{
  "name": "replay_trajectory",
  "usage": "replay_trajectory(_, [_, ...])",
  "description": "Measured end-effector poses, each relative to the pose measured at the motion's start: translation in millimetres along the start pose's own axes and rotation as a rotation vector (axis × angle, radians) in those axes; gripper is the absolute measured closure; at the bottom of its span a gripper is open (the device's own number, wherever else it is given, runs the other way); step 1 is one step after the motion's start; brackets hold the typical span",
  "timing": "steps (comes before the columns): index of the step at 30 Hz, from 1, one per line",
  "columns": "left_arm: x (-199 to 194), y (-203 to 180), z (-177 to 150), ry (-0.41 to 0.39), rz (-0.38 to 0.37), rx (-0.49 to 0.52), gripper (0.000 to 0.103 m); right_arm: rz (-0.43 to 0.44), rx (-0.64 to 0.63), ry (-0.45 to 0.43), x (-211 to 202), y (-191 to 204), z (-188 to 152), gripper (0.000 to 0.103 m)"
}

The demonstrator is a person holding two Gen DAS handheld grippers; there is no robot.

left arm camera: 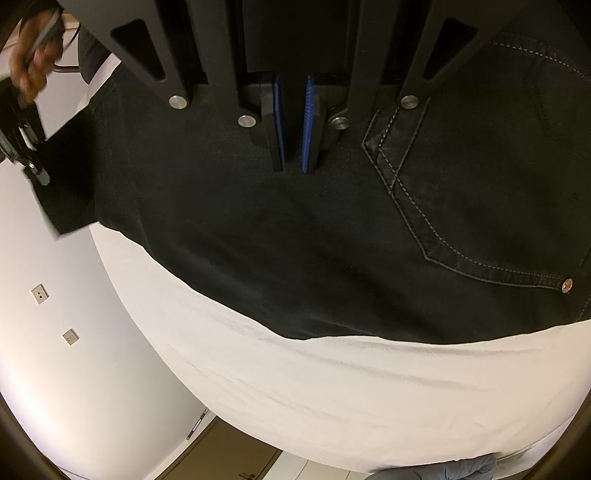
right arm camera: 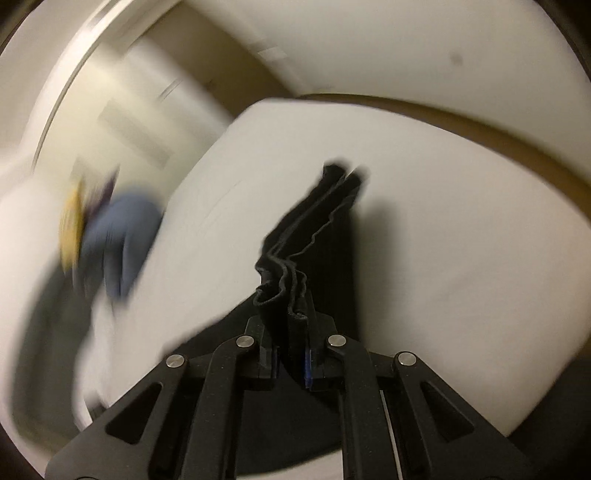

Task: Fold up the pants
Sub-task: 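Lift the held leg hem with the right gripper toward the left gripper, then grasp the hem with the left gripper while the right gripper releases it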

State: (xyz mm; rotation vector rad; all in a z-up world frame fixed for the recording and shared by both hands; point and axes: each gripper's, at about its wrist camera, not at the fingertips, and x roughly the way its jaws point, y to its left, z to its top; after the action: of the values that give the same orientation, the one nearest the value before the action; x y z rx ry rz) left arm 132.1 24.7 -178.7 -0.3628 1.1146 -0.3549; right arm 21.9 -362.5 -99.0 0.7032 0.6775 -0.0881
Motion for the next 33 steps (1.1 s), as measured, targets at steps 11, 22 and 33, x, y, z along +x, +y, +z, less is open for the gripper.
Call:
replay_trajectory(11, [-11, -27, 1, -0.003, -0.083, -0.004, 0.009, -0.084, -0.707, 0.309, 66, 127, -161, 0.095])
replay_trajectory(22, [25, -57, 31, 0.182, -0.248, -0.116, 0.003, -0.159, -0.872, 0.132, 32, 173, -165, 0.095])
replay_trajectory(33, [18, -63, 67, 0.249, -0.218, 0.036, 0.092, -0.116, -1.032, 0.096, 19, 218, -193, 0.095])
